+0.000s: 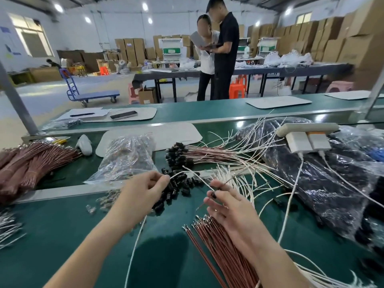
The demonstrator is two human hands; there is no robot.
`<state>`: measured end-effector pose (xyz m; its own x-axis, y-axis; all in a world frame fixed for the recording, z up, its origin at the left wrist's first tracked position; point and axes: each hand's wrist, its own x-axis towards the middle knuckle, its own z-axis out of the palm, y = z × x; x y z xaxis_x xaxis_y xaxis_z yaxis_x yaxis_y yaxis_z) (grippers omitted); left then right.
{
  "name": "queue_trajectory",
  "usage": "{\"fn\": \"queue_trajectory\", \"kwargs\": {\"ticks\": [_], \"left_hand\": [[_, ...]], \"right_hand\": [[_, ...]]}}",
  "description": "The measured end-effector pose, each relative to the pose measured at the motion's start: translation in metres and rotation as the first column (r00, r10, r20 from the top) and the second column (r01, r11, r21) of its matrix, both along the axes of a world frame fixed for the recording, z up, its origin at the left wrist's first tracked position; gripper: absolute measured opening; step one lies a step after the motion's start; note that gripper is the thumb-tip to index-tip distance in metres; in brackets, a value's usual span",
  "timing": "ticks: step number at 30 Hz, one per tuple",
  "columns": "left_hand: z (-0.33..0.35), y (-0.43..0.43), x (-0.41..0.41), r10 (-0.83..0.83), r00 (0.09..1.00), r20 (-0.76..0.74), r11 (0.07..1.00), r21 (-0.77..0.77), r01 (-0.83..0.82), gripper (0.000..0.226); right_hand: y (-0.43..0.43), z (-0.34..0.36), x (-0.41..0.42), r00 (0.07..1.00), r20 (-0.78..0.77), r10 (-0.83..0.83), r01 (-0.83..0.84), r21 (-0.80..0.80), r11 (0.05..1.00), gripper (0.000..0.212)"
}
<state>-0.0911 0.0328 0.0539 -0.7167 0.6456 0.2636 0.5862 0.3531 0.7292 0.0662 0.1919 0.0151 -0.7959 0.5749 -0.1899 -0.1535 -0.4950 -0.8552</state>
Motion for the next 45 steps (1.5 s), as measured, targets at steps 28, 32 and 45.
{"fn": "queue_trajectory", "kwargs": {"ticks": [28,32,45], "left_hand": [[-0.063,-0.052,0.029,0.559,0.829,0.03,0.796,0.263,-0.546,0.043],[-0.07,-0.021,0.048,0.161,0.919,-0.36,0.977,-0.074,-0.2,0.044],[-0.083,-0.007,0.053,0.136,0.844,-0.519,0.946,-0.186,-0.267,0.01]], "right_hand": [[-0.001,-0.008,-0.005,0.989,-0.138,-0.051,0.017,-0.238,0.971,0.026],[-0.001,-0.007,-0.005,0.979,-0.184,-0.086,0.035,-0.264,0.964,0.026],[-0.003,-0.002,0.0,0.966,-0.219,-0.134,0.068,-0.285,0.956,0.027]]}}
